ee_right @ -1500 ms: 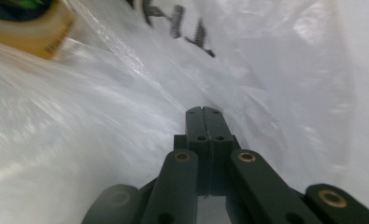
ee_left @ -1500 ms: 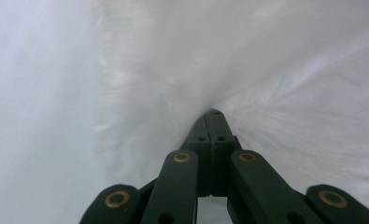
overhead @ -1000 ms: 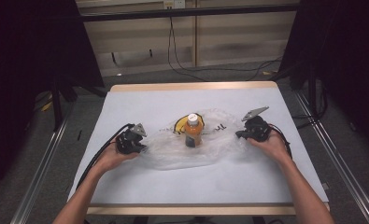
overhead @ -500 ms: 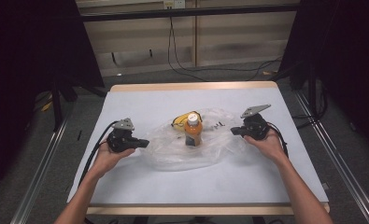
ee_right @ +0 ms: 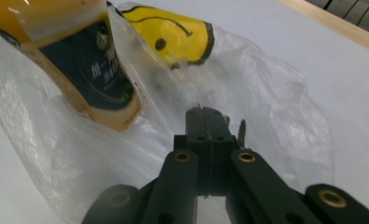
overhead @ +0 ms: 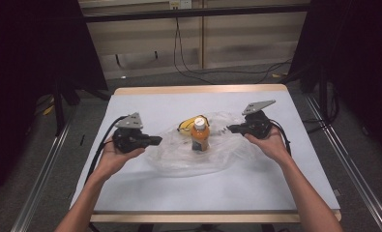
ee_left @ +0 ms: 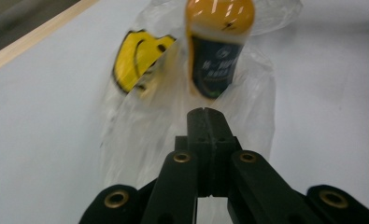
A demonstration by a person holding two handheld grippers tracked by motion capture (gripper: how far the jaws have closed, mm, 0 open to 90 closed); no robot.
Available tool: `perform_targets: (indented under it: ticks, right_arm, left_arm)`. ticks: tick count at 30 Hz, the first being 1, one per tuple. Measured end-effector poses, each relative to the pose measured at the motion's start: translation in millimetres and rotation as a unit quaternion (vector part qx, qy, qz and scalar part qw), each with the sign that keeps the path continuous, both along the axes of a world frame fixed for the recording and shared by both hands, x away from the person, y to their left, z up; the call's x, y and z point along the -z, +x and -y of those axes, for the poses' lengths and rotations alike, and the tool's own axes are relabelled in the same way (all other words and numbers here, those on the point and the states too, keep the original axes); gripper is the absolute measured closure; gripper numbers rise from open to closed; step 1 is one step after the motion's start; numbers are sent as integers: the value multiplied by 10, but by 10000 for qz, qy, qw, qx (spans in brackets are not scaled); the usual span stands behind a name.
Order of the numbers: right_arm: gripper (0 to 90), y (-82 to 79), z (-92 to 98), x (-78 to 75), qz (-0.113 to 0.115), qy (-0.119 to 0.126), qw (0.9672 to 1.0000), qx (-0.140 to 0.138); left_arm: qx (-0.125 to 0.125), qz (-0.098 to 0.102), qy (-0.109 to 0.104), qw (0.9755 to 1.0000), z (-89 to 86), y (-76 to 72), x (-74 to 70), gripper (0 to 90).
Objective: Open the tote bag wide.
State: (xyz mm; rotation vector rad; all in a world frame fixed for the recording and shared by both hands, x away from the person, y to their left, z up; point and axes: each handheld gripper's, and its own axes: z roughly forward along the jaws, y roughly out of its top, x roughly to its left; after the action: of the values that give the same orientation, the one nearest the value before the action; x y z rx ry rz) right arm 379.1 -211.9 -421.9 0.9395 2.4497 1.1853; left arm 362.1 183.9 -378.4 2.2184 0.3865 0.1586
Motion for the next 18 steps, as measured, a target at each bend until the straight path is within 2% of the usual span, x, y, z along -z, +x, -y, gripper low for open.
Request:
perform_targets:
  ticks: [2, 5, 8, 9, 10, 12, 13, 14, 16, 17, 18]
  right_arm:
    - [900, 39, -103, -44, -15, -21, 9999, -125]
    - [900, 70, -181, -60, -86, -101, 9996, -246]
    - [900, 116, -254, -40, -189, -178, 9991, -347]
    - [900, 141, -296, 19, -371, -207, 9980, -462]
    - [900, 150, -315, 59, -433, -263, 9972, -547]
    - [900, 156, -335, 100, -494, -329, 9966, -579]
    - [900, 162, -354, 134, -586, -415, 9956, -605]
    - [900, 181, -390, 185, -699, -472, 9942, -666]
    - [900, 188, -410, 202, -756, -501, 9934, -699]
    - [900, 203, -440, 228, -852, -552, 9921, -734]
    - [900, 212, -452, 246, -899, -562, 9916, -737]
  left_arm:
    - [162, -15, 90, 9998, 190, 17, -15, 900]
    - [325, -87, 371, 9987, 428, 67, 50, 900]
    - [313, -217, 685, 9969, 587, 103, 219, 900]
    - [382, -365, 916, 9944, 662, 128, 353, 900]
    - [348, -377, 1019, 9935, 689, 143, 406, 900]
    - [333, -438, 997, 9935, 702, 170, 448, 900]
    - [355, -542, 888, 9939, 707, 205, 485, 900]
    - [318, -583, 886, 9939, 716, 237, 512, 900]
    - [257, -657, 1002, 9925, 748, 301, 572, 900]
    - [198, -724, 948, 9927, 778, 362, 637, 900]
    - [163, -699, 997, 9924, 791, 390, 653, 900]
